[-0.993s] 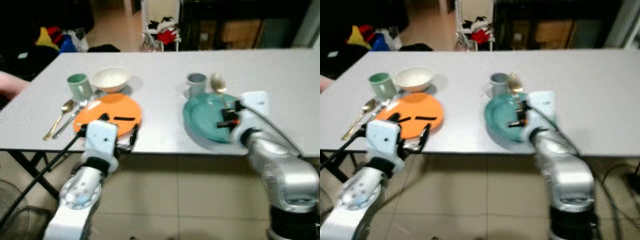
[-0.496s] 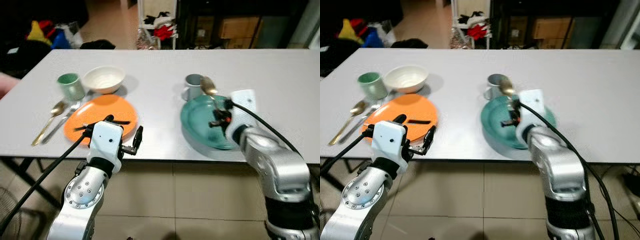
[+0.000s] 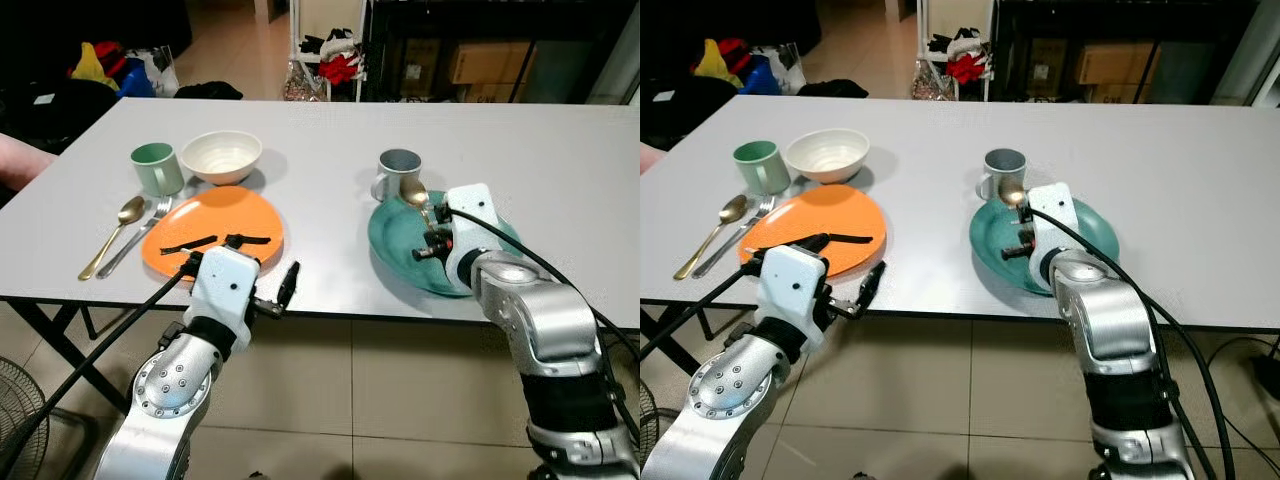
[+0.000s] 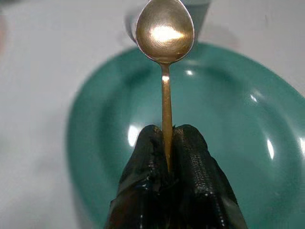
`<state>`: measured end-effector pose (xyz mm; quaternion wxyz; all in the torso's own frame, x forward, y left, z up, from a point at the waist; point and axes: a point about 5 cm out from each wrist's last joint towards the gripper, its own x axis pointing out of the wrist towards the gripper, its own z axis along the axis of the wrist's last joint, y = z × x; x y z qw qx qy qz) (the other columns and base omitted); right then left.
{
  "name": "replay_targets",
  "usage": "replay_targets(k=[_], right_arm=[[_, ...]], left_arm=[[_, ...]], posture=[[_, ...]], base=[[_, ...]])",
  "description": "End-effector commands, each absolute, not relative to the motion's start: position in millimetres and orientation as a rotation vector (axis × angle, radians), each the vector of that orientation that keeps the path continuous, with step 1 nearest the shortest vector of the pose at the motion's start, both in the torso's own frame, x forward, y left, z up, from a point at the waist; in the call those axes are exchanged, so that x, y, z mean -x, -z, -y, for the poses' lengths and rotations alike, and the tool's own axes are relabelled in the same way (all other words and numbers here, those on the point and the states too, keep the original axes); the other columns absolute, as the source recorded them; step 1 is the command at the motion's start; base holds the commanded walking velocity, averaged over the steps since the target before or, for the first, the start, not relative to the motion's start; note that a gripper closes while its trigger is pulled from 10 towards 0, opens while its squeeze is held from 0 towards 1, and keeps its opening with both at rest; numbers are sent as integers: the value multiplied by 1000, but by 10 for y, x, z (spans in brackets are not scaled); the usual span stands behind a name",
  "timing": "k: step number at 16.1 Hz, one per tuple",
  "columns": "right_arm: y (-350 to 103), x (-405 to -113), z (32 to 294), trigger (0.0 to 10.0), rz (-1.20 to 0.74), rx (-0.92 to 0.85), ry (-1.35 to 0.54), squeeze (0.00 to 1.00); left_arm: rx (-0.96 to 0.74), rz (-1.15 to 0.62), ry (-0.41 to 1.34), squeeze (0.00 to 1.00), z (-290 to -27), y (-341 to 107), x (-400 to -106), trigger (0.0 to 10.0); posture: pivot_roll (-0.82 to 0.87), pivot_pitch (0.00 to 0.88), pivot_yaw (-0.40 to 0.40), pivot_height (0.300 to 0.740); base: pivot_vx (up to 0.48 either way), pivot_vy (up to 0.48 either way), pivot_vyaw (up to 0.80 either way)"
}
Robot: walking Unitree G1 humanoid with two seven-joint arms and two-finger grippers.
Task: Setting the table
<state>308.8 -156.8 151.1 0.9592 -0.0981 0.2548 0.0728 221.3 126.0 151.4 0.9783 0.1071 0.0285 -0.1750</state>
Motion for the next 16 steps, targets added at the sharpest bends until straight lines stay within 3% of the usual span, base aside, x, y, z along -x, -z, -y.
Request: replay_targets(k=[1, 7, 16], right_arm=[[-1499, -3164, 1600, 10000, -531, 251, -133, 0], [-1368, -3262, 1649, 10000, -633, 284, -121, 0], [-1316, -3451, 1657, 10000, -651, 305, -135, 0]], left_arm=[[-198, -75, 493, 0, -1134, -1548, -2167, 10000], [-202, -173, 771, 0, -967, -1519, -2024, 10000], [-222, -203, 801, 0, -981, -1531, -2004, 10000]], posture=[[-64, 0, 49, 740], [-56, 0, 61, 740], [-51, 0, 72, 740]], base=[[0, 0, 0], [0, 0, 0], [0, 0, 0]])
